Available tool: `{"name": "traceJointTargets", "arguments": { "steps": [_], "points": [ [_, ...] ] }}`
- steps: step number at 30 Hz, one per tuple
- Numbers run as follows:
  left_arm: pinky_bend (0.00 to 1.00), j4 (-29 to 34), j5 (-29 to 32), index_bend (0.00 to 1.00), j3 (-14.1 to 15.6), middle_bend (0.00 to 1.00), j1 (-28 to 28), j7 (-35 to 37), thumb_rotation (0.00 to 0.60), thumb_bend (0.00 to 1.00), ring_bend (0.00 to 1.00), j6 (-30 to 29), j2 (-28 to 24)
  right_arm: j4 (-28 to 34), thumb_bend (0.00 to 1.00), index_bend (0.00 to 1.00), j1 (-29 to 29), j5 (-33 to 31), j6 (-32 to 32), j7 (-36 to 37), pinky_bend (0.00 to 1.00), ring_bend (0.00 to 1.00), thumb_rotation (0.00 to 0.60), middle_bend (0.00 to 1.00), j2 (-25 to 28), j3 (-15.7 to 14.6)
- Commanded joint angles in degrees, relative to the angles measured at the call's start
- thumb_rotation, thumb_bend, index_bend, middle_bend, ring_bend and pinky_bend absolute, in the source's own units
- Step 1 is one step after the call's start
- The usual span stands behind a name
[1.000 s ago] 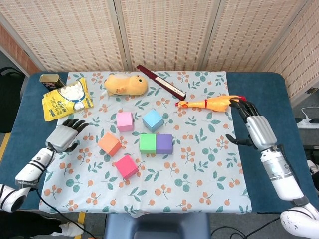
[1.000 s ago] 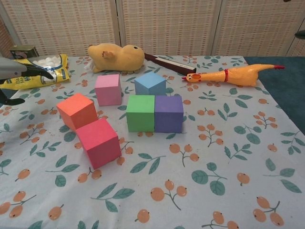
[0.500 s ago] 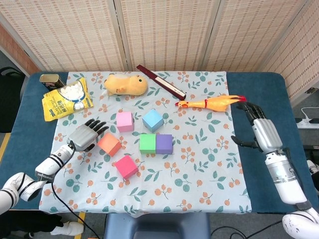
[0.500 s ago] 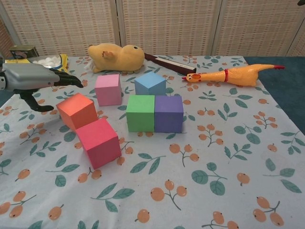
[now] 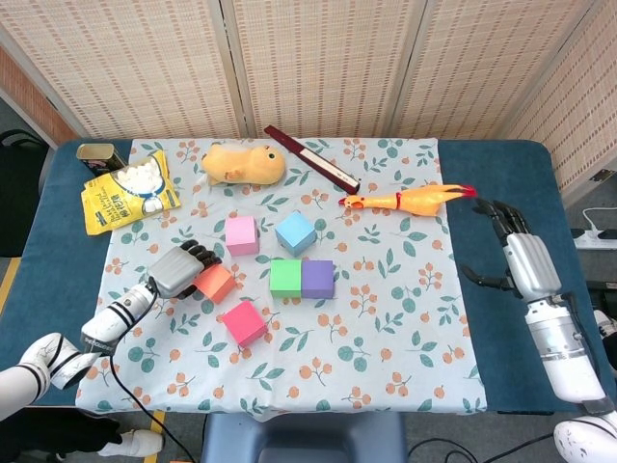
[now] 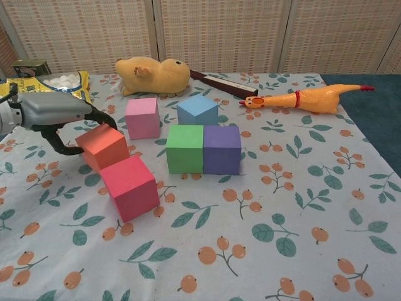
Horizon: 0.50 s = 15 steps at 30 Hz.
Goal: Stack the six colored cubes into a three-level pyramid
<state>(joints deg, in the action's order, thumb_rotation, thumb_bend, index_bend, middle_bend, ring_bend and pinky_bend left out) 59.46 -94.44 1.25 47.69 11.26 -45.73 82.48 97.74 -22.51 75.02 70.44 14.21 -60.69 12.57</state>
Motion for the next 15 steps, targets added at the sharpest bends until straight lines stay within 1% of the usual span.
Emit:
{"name": "traceJointTargets", "arguments": {
  "steps": [1,3,5,7,9,11,14,15],
  "points": [
    [0.25,0.17,1.61,0.4,-0.38,0.35,-0.12,5.59,0.6,0.4,0.31,-0.87,0.58,-0.16,0.15,0.0,0.15,0.15,0.09,0.19,0.0,0.0,0.6,0.14,-0.04,-0.01],
    [0.28,1.98,3.11,0.43,-0.81,0.42,-0.06,9.19,0.6,0.4,0.36,-0.06,-0.45,-0.3,0.15,0.0,0.28,0.35,0.17,0.13,0.0,0.0,0.6,0.14,-0.05,-0.08],
    [0.29,3.61,4.51,0.44,-1.28,0.47,-0.06,10.69,0.6,0.4,0.39,0.57,-1.53,-0.39,0.15,0.0,0.42,0.48,0.28,0.31,0.0,0.0,0.6,0.14,-0.1,-0.08],
    [0.3,4.96,6.45,0.45,-2.09,0.48,-0.43,10.26,0.6,0.4,0.4,0.9,-2.05,-0.46,0.15,0.0,0.51,0.55,0.27,0.72,0.0,0.0,0.6,0.14,-0.09,-0.05],
    [0.3,7.03,10.06,0.45,-3.58,0.48,-1.17,9.11,0.6,0.4,0.4,1.45,-2.4,-0.63,0.15,0.0,0.62,0.77,0.29,1.04,0.0,0.0,0.6,0.14,-0.07,-0.08],
    [0.3,9.17,14.18,0.45,-4.97,0.48,-1.73,7.03,0.6,0.4,0.4,2.65,-2.82,-0.68,0.15,0.0,0.73,0.93,0.38,1.39,0.0,0.0,0.6,0.14,-0.04,-0.06],
    [0.3,12.97,21.89,0.44,-6.74,0.46,-2.25,0.4,0.6,0.4,0.4,4.58,-3.62,-0.84,0.15,0.0,0.97,1.2,0.59,1.81,0.0,0.0,0.6,0.14,0.08,-0.07],
    [0.3,14.46,24.85,0.44,-7.17,0.46,-2.38,-2.9,0.6,0.4,0.4,4.64,-3.76,-0.93,0.15,0.0,1.07,1.25,0.63,1.96,0.0,0.0,0.6,0.14,0.11,-0.1]
  ]
}}
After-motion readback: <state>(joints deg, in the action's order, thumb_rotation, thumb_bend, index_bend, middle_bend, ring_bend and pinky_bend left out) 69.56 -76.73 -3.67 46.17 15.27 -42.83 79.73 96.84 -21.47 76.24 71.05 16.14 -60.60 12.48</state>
